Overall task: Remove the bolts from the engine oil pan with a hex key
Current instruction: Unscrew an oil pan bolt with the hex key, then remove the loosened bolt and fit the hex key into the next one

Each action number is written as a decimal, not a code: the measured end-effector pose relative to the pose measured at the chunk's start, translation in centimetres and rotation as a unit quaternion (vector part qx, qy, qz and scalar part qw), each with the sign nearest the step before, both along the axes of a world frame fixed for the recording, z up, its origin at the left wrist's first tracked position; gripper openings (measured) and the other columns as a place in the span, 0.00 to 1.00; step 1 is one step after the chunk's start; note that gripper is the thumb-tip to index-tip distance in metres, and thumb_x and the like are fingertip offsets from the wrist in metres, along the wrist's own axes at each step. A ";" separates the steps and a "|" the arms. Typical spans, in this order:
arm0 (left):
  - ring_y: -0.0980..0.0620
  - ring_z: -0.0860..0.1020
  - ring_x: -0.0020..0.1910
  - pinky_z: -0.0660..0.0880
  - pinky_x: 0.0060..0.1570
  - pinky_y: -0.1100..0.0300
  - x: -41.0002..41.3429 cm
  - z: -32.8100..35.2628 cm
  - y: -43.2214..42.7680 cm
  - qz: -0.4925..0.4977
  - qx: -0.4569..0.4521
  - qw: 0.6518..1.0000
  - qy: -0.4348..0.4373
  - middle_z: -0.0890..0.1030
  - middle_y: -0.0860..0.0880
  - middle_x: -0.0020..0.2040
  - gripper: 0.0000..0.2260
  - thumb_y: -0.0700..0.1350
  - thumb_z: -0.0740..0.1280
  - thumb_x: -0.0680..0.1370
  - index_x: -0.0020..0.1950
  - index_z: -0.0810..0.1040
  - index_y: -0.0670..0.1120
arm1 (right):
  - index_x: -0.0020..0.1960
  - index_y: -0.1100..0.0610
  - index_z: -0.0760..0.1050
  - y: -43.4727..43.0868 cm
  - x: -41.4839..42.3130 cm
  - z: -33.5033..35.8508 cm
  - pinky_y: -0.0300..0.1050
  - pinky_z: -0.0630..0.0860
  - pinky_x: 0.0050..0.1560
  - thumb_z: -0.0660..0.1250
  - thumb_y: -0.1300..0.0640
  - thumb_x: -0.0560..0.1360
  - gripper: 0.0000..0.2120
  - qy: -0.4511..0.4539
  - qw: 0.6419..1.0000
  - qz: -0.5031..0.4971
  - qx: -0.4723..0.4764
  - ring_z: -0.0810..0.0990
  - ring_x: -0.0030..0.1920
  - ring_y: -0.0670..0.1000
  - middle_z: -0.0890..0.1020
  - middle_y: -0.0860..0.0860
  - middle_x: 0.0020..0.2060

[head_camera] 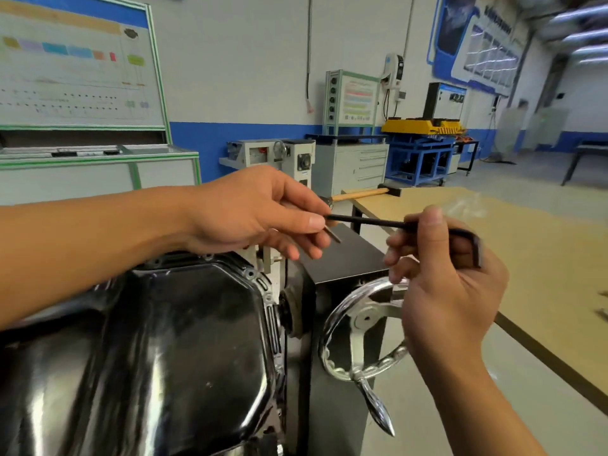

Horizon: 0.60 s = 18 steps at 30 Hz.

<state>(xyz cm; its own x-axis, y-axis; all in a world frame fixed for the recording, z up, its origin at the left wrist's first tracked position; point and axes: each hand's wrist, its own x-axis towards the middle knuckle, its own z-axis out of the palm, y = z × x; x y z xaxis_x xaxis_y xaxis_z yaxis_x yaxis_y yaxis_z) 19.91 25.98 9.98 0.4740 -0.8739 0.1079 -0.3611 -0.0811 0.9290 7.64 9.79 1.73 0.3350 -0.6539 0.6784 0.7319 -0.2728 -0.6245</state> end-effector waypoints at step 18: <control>0.55 0.82 0.43 0.75 0.42 0.66 -16.5 -14.5 -40.5 -0.067 0.050 0.984 -0.155 0.85 0.50 0.44 0.05 0.41 0.76 0.73 0.47 0.84 0.47 | 0.38 0.56 0.78 -29.8 -21.8 -7.5 0.50 0.75 0.37 0.63 0.50 0.82 0.17 0.247 0.889 -0.334 0.194 0.78 0.35 0.52 0.81 0.48 0.28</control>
